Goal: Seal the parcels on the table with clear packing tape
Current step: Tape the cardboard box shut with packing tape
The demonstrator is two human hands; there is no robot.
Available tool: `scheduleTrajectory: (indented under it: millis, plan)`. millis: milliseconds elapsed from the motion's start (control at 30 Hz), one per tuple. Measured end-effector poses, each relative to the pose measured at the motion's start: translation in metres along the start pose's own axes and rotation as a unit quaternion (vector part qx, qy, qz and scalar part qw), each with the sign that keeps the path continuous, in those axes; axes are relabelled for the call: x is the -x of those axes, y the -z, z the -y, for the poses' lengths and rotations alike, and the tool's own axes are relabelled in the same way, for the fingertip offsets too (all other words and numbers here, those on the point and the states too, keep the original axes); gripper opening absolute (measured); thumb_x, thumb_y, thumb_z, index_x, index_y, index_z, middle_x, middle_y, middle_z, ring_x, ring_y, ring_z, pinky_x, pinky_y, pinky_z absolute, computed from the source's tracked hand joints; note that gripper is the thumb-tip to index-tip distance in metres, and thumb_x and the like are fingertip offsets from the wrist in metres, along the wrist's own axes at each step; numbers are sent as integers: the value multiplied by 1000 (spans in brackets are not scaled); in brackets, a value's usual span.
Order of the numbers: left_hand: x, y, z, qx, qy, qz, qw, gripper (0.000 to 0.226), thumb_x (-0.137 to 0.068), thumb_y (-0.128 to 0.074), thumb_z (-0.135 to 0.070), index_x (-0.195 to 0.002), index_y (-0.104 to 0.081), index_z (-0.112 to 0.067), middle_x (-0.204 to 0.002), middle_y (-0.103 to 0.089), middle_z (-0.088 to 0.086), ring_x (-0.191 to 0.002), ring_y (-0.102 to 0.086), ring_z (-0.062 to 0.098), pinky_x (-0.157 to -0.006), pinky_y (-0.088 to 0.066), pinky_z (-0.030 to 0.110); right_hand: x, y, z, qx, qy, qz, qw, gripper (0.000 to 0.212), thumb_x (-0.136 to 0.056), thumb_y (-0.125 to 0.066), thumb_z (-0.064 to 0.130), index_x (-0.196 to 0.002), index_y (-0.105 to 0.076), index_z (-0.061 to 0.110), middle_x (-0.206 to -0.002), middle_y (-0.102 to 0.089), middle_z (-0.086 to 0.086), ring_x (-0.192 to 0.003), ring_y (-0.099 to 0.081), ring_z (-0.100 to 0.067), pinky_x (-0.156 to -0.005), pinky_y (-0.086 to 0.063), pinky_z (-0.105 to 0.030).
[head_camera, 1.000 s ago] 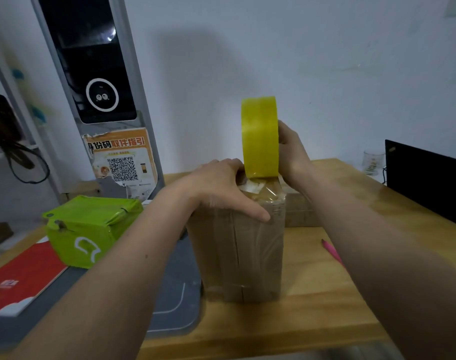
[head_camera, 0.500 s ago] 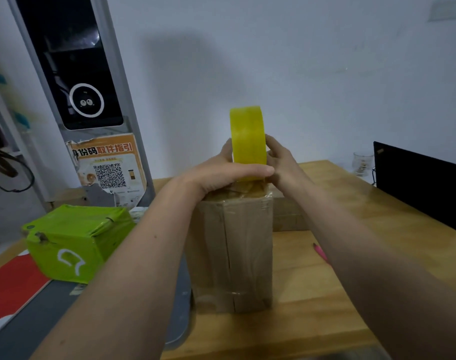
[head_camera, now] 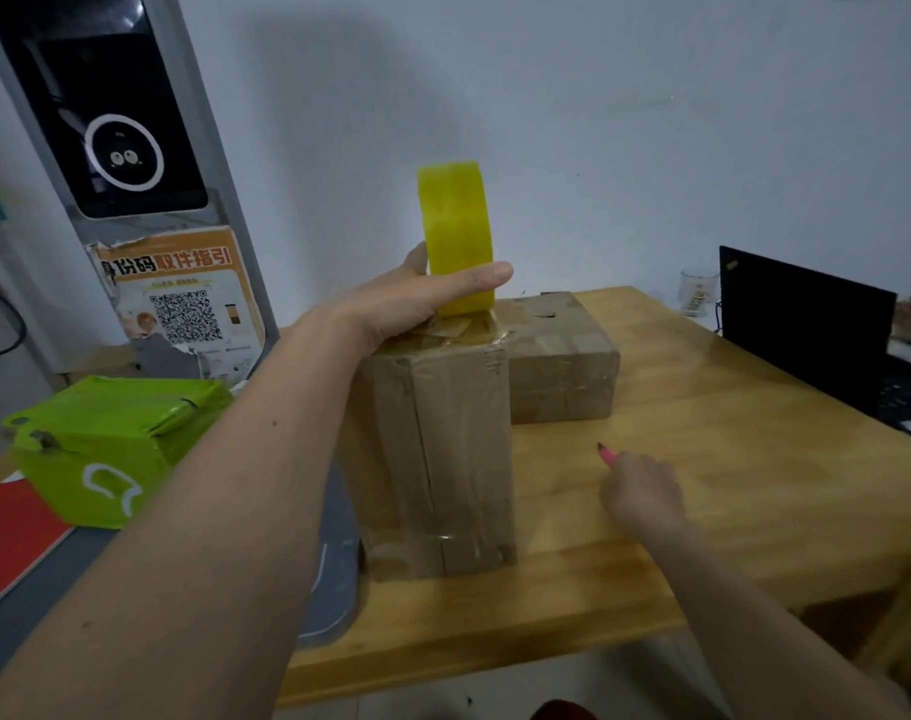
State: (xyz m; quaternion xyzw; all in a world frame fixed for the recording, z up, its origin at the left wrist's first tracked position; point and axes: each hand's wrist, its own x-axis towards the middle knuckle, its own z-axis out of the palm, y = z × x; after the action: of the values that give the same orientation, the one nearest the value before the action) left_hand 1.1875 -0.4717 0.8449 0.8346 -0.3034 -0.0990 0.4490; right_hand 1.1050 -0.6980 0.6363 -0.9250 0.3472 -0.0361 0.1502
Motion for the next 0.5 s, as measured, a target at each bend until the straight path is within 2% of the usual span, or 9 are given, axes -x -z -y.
scheduleTrajectory:
  millis: [100,200,300,400,500]
  plan:
    - [0,1,1,9,0,2,1000,97,-60,-71,-79,-143,-41,-39,-127,-61,-17,-114,-58,5,-100,-43,29,3,-2,3,14,26,-28,999,26,-98,-41,4,-117,-58,8,-118,-62,-11,-115,-51,-29,-89,-43,-35]
    - [-2,3,4,46,9,6,999,106,-52,-71,-86,-144,-41,-41,-131,-62,-17,-121,-59,10,-110,-39,37,7,-2,8,-17,58,-29,998,15,-99,-47,10,-111,-56,8,-111,-63,-13,-108,-57,-31,-83,-43,-36]
    - [-8,6,8,95,30,1,995,117,-43,-73,-90,-145,-41,-43,-136,-61,-12,-125,-59,16,-111,-39,39,9,0,16,-133,57,10,989,21,-95,-57,14,-115,-49,10,-103,-58,-8,-93,-58,-27,-71,-45,-35]
    - [-7,11,9,128,49,-6,991,127,-38,-76,-89,-149,-35,-43,-133,-64,-2,-120,-63,21,-109,-42,40,19,21,30,-263,105,-11,959,24,-92,-55,4,-109,-44,17,-104,-57,-5,-81,-56,-18,-56,-39,-29]
    - [-3,13,8,139,26,-20,990,131,-44,-77,-81,-155,-21,-38,-122,-70,8,-107,-70,23,-103,-49,42,44,57,43,-346,185,-63,917,25,-90,-61,2,-108,-50,15,-102,-57,1,-81,-56,-8,-58,-42,-20]
